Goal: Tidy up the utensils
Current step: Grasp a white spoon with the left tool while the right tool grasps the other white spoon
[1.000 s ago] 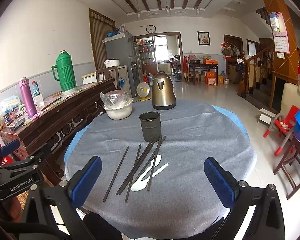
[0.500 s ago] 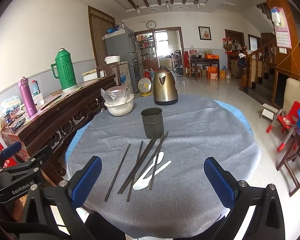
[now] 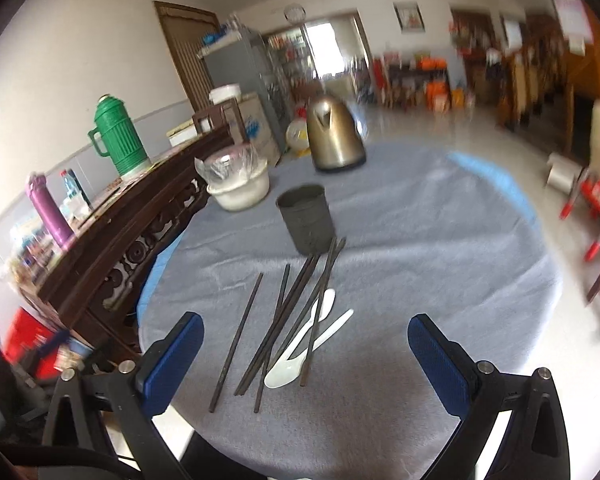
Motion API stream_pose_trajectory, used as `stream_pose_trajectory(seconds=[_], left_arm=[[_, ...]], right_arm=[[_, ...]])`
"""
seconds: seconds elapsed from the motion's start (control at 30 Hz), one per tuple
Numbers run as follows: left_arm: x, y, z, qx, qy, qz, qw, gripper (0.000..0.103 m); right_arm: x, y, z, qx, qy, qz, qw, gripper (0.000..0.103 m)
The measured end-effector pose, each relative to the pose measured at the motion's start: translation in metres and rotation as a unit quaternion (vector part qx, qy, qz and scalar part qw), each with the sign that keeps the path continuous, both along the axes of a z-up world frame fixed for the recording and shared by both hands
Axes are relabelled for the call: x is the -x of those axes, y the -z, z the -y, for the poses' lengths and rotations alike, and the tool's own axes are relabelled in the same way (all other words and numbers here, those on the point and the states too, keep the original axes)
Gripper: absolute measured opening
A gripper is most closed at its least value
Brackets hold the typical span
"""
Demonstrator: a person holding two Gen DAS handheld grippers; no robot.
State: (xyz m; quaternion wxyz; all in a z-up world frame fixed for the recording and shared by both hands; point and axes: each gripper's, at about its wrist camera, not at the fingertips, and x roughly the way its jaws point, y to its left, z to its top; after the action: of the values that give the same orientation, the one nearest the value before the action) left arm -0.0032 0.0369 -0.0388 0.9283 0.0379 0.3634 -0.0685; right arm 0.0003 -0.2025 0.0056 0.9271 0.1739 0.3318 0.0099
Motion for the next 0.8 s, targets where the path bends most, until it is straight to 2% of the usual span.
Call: stream_pose_trajectory(seconds=[0.07, 0.13, 0.2, 0.23, 0.27, 0.33, 0.37, 0.47, 0.53, 0.6, 0.7, 0.8], left_arm=[[-0.008, 0.011, 0.004, 0.006, 0.013, -0.018, 0.9997, 0.103], [-0.016, 0.021, 0.011, 0.011, 0.025, -0.038, 0.9989, 0.103], [-0.024, 0.028, 0.016, 0.015, 0.032, -0.050, 0.9981, 0.102], [-0.027, 0.032, 0.017, 0.017, 0.035, -0.056, 0.9977, 0.100], [-0.031, 0.036, 0.018, 0.019, 0.037, -0.062, 0.9972, 0.098], [-0.038, 0.044, 0.022, 0.019, 0.042, -0.076, 0.9961, 0.084], [-0.041, 0.047, 0.024, 0.018, 0.043, -0.082, 0.9955, 0.081], [-0.048, 0.058, 0.025, 0.016, 0.044, -0.102, 0.9937, 0.069], [-0.052, 0.064, 0.026, 0.012, 0.043, -0.114, 0.9925, 0.055], [-0.054, 0.068, 0.027, 0.014, 0.045, -0.121, 0.9915, 0.045], [-0.054, 0.066, 0.032, 0.017, 0.064, -0.118, 0.9908, 0.044], [-0.051, 0.064, 0.039, 0.028, 0.097, -0.122, 0.9875, 0.044]], right_arm=[[-0.018, 0.016, 0.019, -0.050, -0.006, -0.019, 0.999, 0.099], [-0.038, 0.034, 0.033, -0.090, -0.013, -0.049, 0.995, 0.090], [-0.055, 0.052, 0.041, -0.127, -0.022, -0.073, 0.989, 0.069], [-0.062, 0.059, 0.043, -0.137, -0.023, -0.082, 0.987, 0.065], [-0.070, 0.068, 0.046, -0.148, -0.023, -0.092, 0.984, 0.060], [-0.087, 0.087, 0.050, -0.171, -0.024, -0.112, 0.979, 0.050], [-0.092, 0.093, 0.051, -0.182, -0.025, -0.120, 0.976, 0.047], [-0.109, 0.111, 0.052, -0.200, -0.021, -0.145, 0.969, 0.039], [-0.119, 0.121, 0.050, -0.213, -0.024, -0.152, 0.965, 0.039], [-0.127, 0.124, 0.048, -0.221, -0.026, -0.153, 0.963, 0.037], [-0.140, 0.131, 0.047, -0.216, -0.020, -0.152, 0.964, 0.026], [-0.152, 0.140, 0.050, -0.220, -0.013, -0.158, 0.963, 0.024]])
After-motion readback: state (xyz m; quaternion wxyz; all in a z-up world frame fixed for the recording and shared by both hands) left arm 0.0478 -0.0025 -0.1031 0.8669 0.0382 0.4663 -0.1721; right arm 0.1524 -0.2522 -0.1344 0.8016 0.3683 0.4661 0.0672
